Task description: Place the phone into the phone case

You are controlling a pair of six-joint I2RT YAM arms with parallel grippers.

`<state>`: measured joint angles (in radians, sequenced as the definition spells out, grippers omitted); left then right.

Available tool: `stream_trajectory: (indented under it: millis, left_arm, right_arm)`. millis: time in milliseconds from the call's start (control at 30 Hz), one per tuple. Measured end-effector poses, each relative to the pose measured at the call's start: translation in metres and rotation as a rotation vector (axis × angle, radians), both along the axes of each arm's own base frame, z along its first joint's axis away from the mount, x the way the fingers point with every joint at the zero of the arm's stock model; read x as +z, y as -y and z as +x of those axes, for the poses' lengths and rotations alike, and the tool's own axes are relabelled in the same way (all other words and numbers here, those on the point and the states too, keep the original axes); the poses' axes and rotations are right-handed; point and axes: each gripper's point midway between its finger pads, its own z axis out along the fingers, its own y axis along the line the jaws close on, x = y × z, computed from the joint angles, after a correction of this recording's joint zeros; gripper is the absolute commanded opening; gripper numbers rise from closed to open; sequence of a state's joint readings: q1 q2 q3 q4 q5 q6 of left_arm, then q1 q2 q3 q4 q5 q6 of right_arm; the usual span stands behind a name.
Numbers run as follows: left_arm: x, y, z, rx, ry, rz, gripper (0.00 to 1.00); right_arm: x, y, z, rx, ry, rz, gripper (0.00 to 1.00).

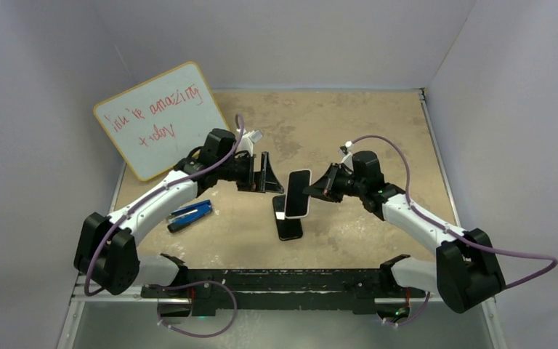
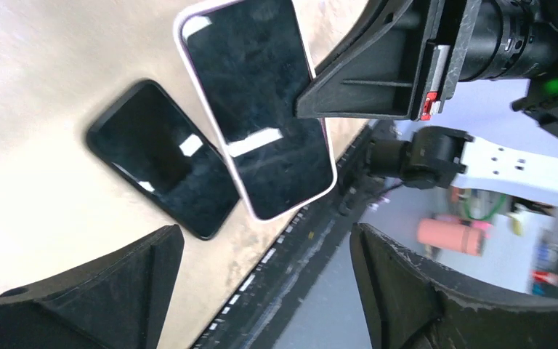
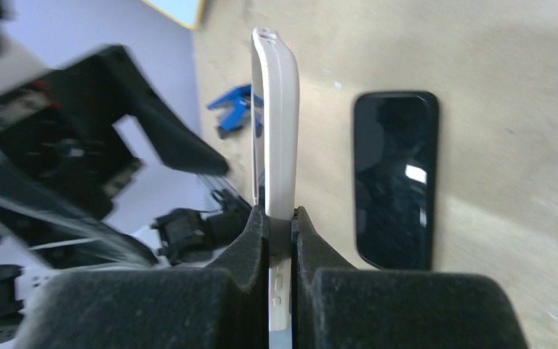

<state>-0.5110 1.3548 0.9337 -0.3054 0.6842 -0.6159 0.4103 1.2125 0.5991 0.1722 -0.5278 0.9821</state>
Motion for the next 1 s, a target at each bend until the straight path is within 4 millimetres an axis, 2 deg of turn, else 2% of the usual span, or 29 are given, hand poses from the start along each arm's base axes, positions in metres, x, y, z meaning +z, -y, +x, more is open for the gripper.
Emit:
stream_trajectory:
  millis: [267, 400, 600, 733, 933, 1000]
  left_arm:
    - [0.031, -0.026, 0.023, 0.097, 0.216, 0.137, 0.92]
    - [0.024, -0.034, 0.029, 0.129, 0.227, 0.197, 0.93]
    - [0.009, -0.044, 0.036, 0.173, 0.216, 0.272, 0.94]
    - [0.006, -0.05, 0.04, 0.202, 0.22, 0.305, 0.94]
    - [0.003, -0.058, 0.044, 0.235, 0.226, 0.344, 0.94]
    - [0.003, -0.061, 0.043, 0.246, 0.229, 0.356, 0.94]
  right_arm:
    - [-0.027, 0.049, -0.003, 0.002, -0.076, -0.234, 0.0]
    - [-0.04, 0.062, -0.004, 0.034, -0.11, -0.319, 0.0]
    - [-0.063, 0.067, -0.015, 0.091, -0.173, -0.37, 0.05]
    - [-0.08, 0.07, -0.019, 0.102, -0.217, -0.392, 0.23]
    - [-0.087, 0.079, -0.015, 0.071, -0.219, -0.443, 0.45]
    - [-0.087, 0.082, -0.014, 0.057, -0.216, -0.462, 0.55]
